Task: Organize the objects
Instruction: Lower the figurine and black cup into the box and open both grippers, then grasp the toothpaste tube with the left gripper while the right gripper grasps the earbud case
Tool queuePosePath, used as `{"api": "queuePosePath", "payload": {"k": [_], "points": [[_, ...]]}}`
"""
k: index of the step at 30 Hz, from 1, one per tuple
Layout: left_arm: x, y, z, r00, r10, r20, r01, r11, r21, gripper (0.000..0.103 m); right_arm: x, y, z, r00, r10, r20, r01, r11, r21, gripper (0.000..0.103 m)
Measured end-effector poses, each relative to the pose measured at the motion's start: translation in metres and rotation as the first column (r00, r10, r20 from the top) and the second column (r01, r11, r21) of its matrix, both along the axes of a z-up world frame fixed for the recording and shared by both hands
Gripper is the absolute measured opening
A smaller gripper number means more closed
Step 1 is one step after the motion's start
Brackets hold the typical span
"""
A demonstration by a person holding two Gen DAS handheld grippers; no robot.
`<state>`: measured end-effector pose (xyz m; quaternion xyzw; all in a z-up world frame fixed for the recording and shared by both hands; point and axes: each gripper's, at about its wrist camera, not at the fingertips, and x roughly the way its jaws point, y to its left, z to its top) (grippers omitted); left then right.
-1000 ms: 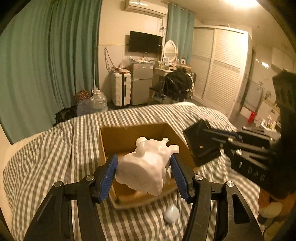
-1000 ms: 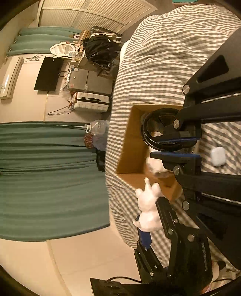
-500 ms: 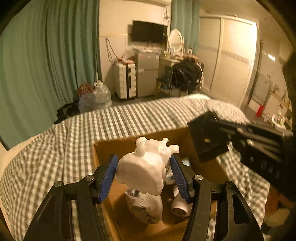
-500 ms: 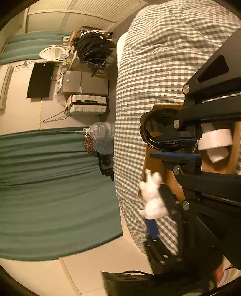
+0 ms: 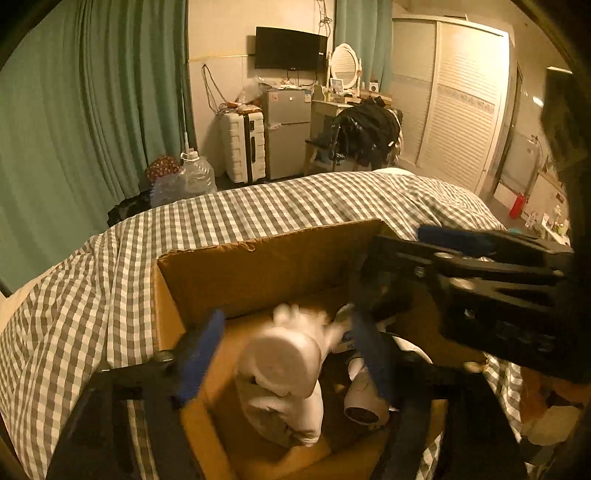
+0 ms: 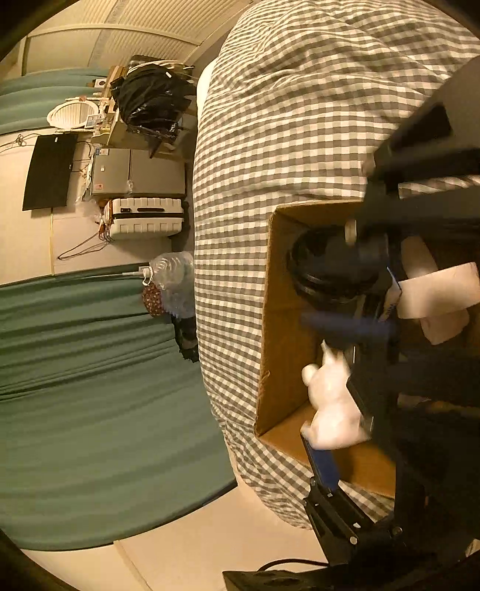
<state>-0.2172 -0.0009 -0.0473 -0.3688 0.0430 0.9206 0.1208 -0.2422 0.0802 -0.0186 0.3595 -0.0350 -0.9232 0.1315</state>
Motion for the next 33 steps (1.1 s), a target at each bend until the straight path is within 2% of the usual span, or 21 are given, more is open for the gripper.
{"api": "queuePosePath", "payload": {"k": [1, 6, 13, 21, 26, 33], "points": [[0.002, 0.001, 0.0, 1.0, 0.003, -0.005, -0.003, 1.0, -0.003, 0.083, 0.003, 0.002, 0.002, 1.0, -0.006, -0.008, 0.006, 1.0, -0.004, 0.061], [0.019, 0.002, 0.002, 1.0, 0.004, -0.011, -0.004, 1.0, -0.02, 0.083, 0.033, 0.014, 0.018, 0.998, -0.038, -0.047, 0.038, 0.999, 0.0, 0.061], [0.049, -0.005, 0.021, 0.999, 0.03, -0.045, -0.03, 1.0, 0.005, 0.084, 0.078, 0.042, 0.035, 0.994, -0.1, -0.055, 0.101, 0.995, 0.016, 0.062], [0.091, -0.02, 0.039, 0.995, 0.069, -0.067, -0.068, 0.998, 0.012, 0.084, 0.135, 0.054, 0.062, 0.991, -0.095, -0.094, 0.102, 0.992, 0.069, 0.062], [0.118, -0.024, 0.035, 0.995, 0.092, -0.044, -0.092, 0.996, -0.002, 0.084, 0.162, 0.046, 0.055, 0.996, -0.061, -0.066, 0.068, 0.991, 0.117, 0.062], [0.162, -0.02, 0.01, 0.998, 0.07, -0.001, -0.07, 0.997, -0.035, 0.084, 0.194, 0.038, 0.022, 0.999, -0.033, 0.022, 0.03, 0.989, 0.147, 0.062]]}}
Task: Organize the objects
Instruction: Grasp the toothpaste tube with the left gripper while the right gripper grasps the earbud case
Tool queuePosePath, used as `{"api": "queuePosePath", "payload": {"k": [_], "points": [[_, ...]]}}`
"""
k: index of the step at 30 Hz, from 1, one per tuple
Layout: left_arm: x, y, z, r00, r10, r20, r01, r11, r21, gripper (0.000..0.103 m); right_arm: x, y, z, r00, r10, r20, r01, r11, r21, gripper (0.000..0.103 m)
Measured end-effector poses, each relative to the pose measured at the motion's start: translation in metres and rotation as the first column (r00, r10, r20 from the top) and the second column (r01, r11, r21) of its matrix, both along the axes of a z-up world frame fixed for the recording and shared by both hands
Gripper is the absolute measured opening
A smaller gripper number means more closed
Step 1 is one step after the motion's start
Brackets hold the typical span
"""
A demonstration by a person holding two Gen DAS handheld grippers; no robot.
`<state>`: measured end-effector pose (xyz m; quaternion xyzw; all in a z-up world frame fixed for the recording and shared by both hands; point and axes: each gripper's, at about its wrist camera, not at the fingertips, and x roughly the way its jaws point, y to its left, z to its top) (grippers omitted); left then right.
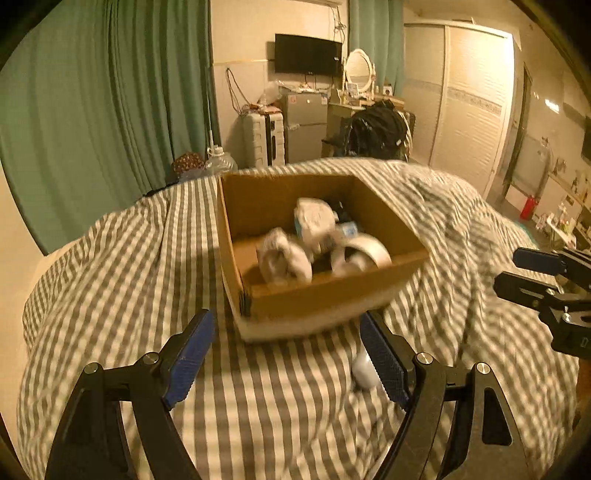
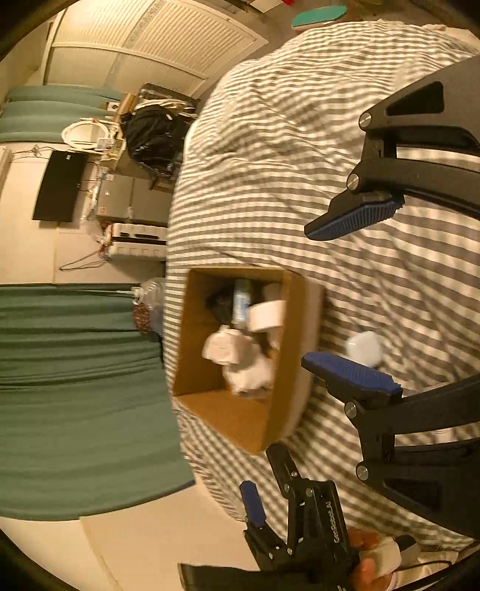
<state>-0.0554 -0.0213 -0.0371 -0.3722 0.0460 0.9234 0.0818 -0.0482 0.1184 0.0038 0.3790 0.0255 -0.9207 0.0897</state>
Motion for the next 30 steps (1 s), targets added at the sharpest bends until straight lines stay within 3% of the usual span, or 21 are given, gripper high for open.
{"api": "queuePosePath", "payload": {"k": [11, 17, 19, 21, 23, 30], "points": [[0.057, 0.027, -0.068, 0.988, -0.067, 0.141, 0.079, 0.993, -0.082, 0.084, 0.044, -0.018, -0.067, 0.987, 0.037, 0.159, -0.042, 0.999, 0.03, 0.062], [0.085, 0.045, -0.091, 0.974, -0.135, 0.182, 0.157, 0.981, -0.111, 0.084, 0.057, -0.017, -0.089, 0.978, 0.024, 0.206, -0.023, 1.0, -0.004, 0.062], [0.092, 0.05, -0.096, 0.967, -0.163, 0.198, 0.187, 0.976, -0.109, 0.079, 0.059, -0.015, -0.092, 0.977, 0.016, 0.213, -0.014, 1.0, -0.011, 0.062], [0.096, 0.053, -0.102, 0.958, -0.184, 0.222, 0.21, 0.973, -0.098, 0.059, 0.061, -0.014, -0.092, 0.977, 0.014, 0.212, -0.01, 1.0, -0.019, 0.062], [0.097, 0.054, -0.11, 0.949, -0.187, 0.252, 0.213, 0.974, -0.081, 0.05, 0.062, -0.013, -0.091, 0.977, 0.014, 0.211, -0.009, 1.0, -0.023, 0.062], [0.099, 0.066, -0.13, 0.915, -0.242, 0.322, 0.281, 0.957, -0.079, 0.049, 0.06, -0.011, -0.094, 0.975, 0.013, 0.222, -0.005, 0.999, -0.037, 0.062]]}}
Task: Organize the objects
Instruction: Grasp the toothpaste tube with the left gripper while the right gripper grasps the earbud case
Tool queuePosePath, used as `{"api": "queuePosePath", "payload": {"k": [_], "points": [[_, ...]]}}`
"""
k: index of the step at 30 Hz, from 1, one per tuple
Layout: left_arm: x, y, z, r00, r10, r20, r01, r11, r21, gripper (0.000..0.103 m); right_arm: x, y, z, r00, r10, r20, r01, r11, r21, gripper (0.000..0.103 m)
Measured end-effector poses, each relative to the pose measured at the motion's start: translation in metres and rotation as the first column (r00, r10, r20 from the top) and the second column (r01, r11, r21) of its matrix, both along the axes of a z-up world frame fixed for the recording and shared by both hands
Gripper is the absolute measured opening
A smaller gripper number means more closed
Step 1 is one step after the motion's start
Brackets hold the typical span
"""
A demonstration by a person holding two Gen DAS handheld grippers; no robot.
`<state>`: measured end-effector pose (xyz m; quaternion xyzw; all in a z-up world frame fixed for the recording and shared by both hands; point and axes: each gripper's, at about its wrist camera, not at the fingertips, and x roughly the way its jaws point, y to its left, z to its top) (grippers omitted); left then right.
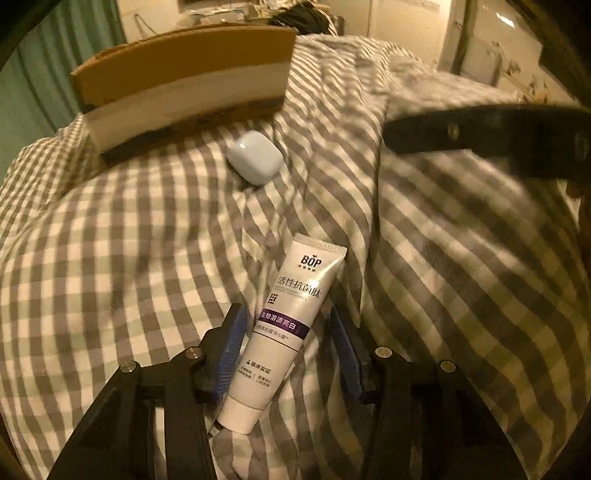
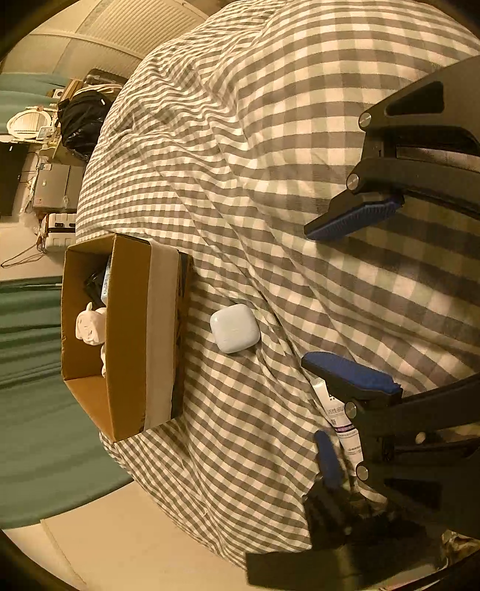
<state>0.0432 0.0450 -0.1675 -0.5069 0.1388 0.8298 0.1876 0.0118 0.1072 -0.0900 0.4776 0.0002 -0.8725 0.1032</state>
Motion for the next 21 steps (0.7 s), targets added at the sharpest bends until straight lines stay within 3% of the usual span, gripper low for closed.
{"api": "queuePosePath", "payload": {"k": [2, 5, 6, 9, 14, 17, 21], "points": [[-0.002, -0.001, -0.002, 1.0, 0.002, 0.012, -0.002, 1.0, 0.015, 0.049, 0.0, 0.0, -0.001, 1.0, 0.0, 0.002, 0.0, 1.0, -0.005, 0.062], [-0.006, -0.007, 0.001, 1.0, 0.026, 0.017, -0.027, 0.999, 0.034, 0.029, -0.001, -0.001, -0.001, 1.0, 0.0, 0.004, 0.0, 1.0, -0.005, 0.062], [-0.006, -0.009, 0.004, 0.999, 0.03, 0.021, -0.031, 0.998, 0.05, 0.027, -0.001, -0.001, -0.001, 1.0, 0.0, 0.003, 0.0, 1.0, -0.007, 0.062], [-0.01, -0.017, 0.02, 0.999, 0.043, 0.008, -0.043, 0.995, 0.095, 0.026, -0.001, 0.0, 0.0, 1.0, -0.001, 0.001, 0.001, 1.0, -0.013, 0.062], [-0.033, -0.032, 0.075, 0.99, 0.097, -0.105, -0.078, 0.982, 0.17, 0.026, -0.005, 0.001, 0.003, 1.0, 0.0, -0.002, 0.0, 1.0, -0.018, 0.062], [-0.059, -0.042, 0.093, 0.977, 0.144, -0.159, -0.116, 0.979, 0.169, 0.026, -0.015, -0.001, 0.004, 1.0, 0.001, -0.006, -0.001, 1.0, -0.011, 0.062], [-0.083, -0.054, 0.094, 0.959, 0.202, -0.2, -0.179, 0.975, 0.129, 0.026, -0.034, -0.013, 0.006, 0.999, 0.032, -0.022, -0.032, 0.999, 0.003, 0.062]]}}
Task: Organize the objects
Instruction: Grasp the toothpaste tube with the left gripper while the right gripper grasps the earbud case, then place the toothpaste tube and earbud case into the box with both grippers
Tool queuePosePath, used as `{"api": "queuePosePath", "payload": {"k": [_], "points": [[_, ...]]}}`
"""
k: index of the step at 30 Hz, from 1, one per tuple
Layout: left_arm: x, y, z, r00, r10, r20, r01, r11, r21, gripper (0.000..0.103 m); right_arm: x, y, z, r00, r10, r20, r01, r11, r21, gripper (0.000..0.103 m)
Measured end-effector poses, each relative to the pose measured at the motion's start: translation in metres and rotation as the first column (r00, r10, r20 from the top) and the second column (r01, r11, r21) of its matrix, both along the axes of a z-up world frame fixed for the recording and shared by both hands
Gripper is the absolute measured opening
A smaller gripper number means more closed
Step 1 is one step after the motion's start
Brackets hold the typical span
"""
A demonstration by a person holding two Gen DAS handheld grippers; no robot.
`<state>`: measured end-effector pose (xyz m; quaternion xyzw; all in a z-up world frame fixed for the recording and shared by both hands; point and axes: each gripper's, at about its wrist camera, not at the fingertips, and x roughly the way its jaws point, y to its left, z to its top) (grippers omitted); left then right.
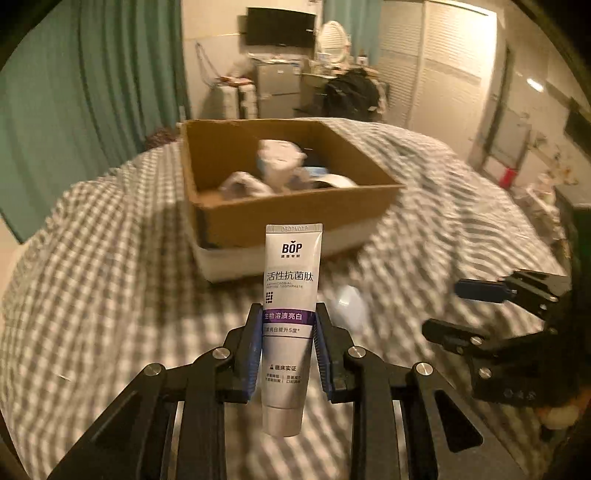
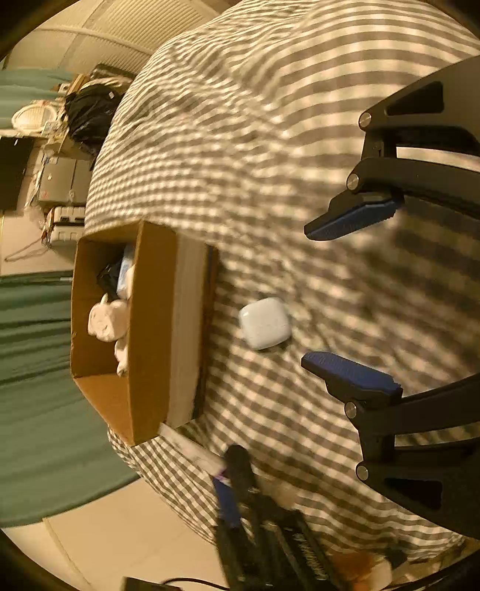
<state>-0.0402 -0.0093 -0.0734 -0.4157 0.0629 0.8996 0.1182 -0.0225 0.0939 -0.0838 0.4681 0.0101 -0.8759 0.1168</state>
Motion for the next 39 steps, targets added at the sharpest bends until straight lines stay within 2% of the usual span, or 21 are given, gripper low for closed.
{"api": "queuePosePath", "payload": {"k": [4, 9, 14, 18, 19, 25, 32, 39], "points": [[-0.008, -0.009, -0.017, 0.999, 0.023, 0.026, -0.023, 1.0, -0.007, 0.026, -0.026, -0.022, -0.009, 0.998, 0.056, 0.019, -0.057, 0.998, 0.023, 0.062], [-0.013, -0.018, -0.035, 0.998, 0.062, 0.023, -0.06, 0.995, -0.078, 0.026, -0.064, -0.041, -0.038, 0.988, 0.098, 0.12, -0.105, 0.993, 0.057, 0.062], [-0.02, -0.027, -0.044, 0.996, 0.073, 0.043, -0.07, 0.995, -0.068, 0.026, -0.093, -0.057, -0.066, 0.972, 0.121, 0.2, -0.14, 0.986, 0.087, 0.062], [-0.024, -0.032, -0.048, 0.996, 0.069, 0.057, -0.066, 0.997, -0.046, 0.026, -0.097, -0.065, -0.076, 0.97, 0.134, 0.203, -0.157, 0.982, 0.105, 0.06], [-0.024, -0.033, -0.049, 0.996, 0.068, 0.061, -0.066, 0.997, -0.041, 0.026, -0.096, -0.065, -0.076, 0.971, 0.137, 0.197, -0.159, 0.982, 0.104, 0.051], [-0.019, -0.036, -0.045, 0.996, 0.065, 0.062, -0.064, 0.998, -0.014, 0.026, -0.087, -0.059, -0.069, 0.978, 0.127, 0.168, -0.14, 0.988, 0.065, 0.051], [-0.002, -0.041, -0.024, 0.997, 0.07, 0.026, -0.07, 0.997, 0.017, 0.026, -0.064, -0.057, -0.044, 0.987, 0.137, 0.086, -0.141, 0.989, 0.049, 0.051], [0.011, -0.047, 0.014, 0.997, 0.074, -0.028, -0.072, 0.995, 0.069, 0.026, -0.037, -0.052, 0.004, 0.99, 0.14, -0.029, -0.138, 0.989, 0.047, 0.051]]}}
